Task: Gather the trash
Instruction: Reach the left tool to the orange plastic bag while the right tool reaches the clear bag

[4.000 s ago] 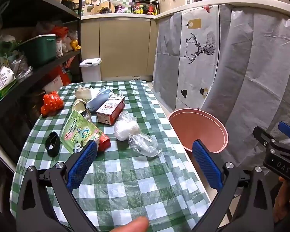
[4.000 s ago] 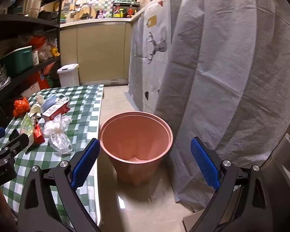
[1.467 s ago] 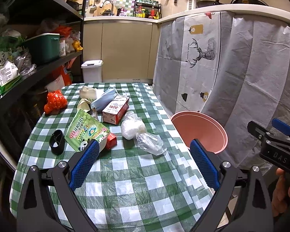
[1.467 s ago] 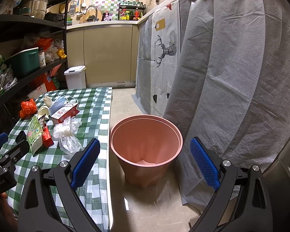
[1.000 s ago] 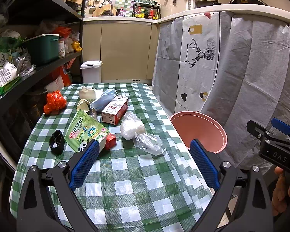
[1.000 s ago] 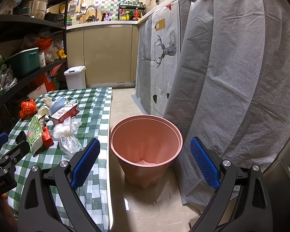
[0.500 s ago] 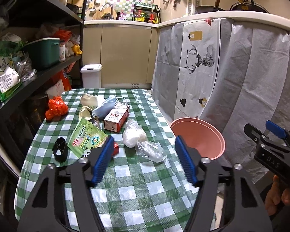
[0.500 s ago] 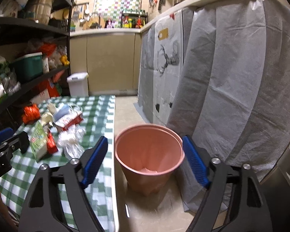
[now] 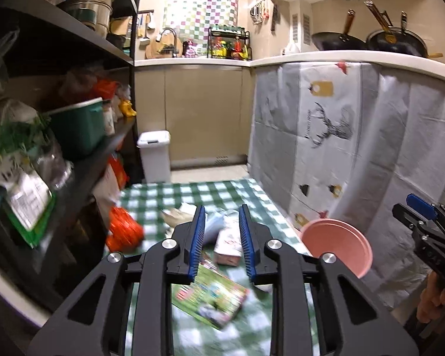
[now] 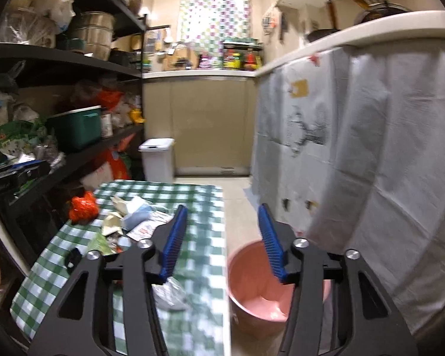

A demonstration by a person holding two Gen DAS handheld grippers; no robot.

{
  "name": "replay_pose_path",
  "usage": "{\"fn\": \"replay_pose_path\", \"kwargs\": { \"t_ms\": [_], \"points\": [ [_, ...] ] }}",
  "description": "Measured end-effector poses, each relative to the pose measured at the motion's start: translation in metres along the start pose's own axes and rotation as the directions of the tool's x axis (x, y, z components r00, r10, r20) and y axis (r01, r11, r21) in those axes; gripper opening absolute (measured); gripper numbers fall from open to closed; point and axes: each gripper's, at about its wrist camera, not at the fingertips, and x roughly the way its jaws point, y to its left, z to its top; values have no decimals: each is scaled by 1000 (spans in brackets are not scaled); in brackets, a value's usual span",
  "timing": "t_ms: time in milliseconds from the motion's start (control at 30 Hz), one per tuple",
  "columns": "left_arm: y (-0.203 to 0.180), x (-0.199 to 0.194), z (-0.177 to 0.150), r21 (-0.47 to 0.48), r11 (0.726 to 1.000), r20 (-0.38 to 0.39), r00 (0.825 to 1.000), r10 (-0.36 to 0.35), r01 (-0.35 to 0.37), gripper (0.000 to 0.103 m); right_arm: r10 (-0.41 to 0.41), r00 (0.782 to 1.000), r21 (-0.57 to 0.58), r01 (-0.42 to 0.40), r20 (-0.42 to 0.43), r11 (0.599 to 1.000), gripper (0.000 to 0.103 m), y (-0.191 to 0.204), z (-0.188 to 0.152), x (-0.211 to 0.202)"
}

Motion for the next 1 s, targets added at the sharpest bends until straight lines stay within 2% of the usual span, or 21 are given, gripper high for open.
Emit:
{"fn": "replay_pose_path", "kwargs": {
  "t_ms": [133, 200, 367, 467, 600, 700, 767, 867, 1000],
  "points": [
    [35, 23, 6, -10, 1000, -25, 1000, 16, -16, 17, 100, 994, -13, -101, -49, 995, 27, 23, 3, 35],
    [52, 35, 3, -12, 999, -32, 999, 42, -43, 16, 126, 990, -35, -129, -69, 991, 26, 35, -2, 49],
    [101, 69, -5, -114, 984, -62, 990, 127, -134, 11, 165, 978, -35, -171, -124, 985, 26, 52, -22, 78],
    [120, 84, -8, -120, 979, -72, 985, 158, -165, 11, 176, 973, -21, -182, -150, 983, 27, 56, -36, 92],
    [137, 109, -18, -123, 971, -96, 976, 195, -206, 12, 189, 965, -4, -193, -182, 981, 39, 61, -48, 113],
    [148, 131, -31, -144, 961, -132, 967, 216, -234, 26, 192, 959, -4, -197, -210, 980, 54, 68, -58, 128],
    [149, 146, -37, -127, 967, -157, 967, 201, -221, 50, 200, 948, 7, -205, -248, 979, 56, 71, -64, 141],
    [150, 168, -46, -80, 966, -178, 957, 229, -246, 53, 205, 935, -3, -215, -290, 977, 63, 77, -73, 157],
    [158, 192, -52, -90, 959, -216, 945, 246, -270, 61, 217, 907, -7, -235, -362, 972, 64, 85, -87, 176]
  ]
}}
